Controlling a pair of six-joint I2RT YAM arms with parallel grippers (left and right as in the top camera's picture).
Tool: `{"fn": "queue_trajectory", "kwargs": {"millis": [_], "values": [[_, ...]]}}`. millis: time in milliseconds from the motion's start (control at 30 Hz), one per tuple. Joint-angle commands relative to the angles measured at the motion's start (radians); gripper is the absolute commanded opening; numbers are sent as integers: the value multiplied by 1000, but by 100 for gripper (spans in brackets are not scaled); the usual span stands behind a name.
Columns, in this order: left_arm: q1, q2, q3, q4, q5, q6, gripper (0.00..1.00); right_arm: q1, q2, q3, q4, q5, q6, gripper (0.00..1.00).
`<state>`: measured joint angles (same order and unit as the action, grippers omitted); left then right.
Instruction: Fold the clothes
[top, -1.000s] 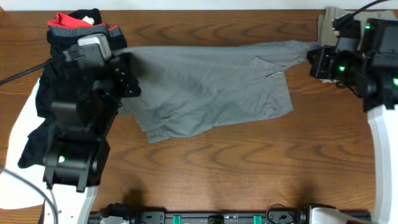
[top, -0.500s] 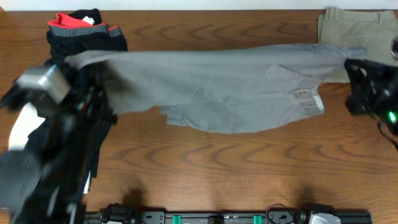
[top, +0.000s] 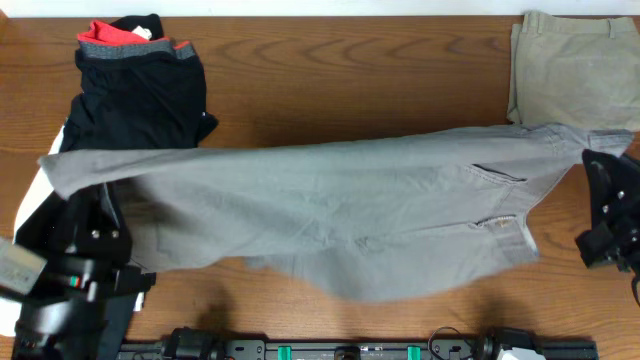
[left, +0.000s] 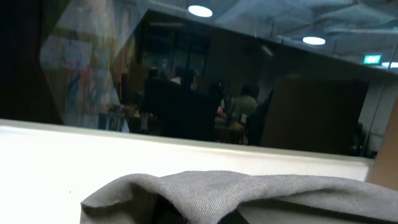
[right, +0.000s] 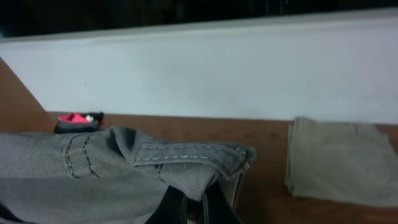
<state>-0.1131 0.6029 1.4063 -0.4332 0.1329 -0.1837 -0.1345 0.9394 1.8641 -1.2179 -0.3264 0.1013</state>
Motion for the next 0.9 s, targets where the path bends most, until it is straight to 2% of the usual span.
{"fn": "queue_trajectory", "kwargs": {"millis": [0, 200, 567, 700, 867], "values": [[34, 39, 29, 18, -208, 0, 6, -48, 102, -15, -14, 323, 6, 1], [34, 203, 29, -4, -208, 0, 6, -48, 274, -15, -27, 322, 10, 1], [33, 640, 29, 1, -189, -1, 6, -48, 689, -15, 51, 319, 40, 1], [27, 808, 29, 73, -186, 0, 6, -47, 846, -15, 116, 307, 45, 1], [27, 989, 29, 235, -186, 0, 6, -46, 1029, -15, 266, 283, 45, 1]]}}
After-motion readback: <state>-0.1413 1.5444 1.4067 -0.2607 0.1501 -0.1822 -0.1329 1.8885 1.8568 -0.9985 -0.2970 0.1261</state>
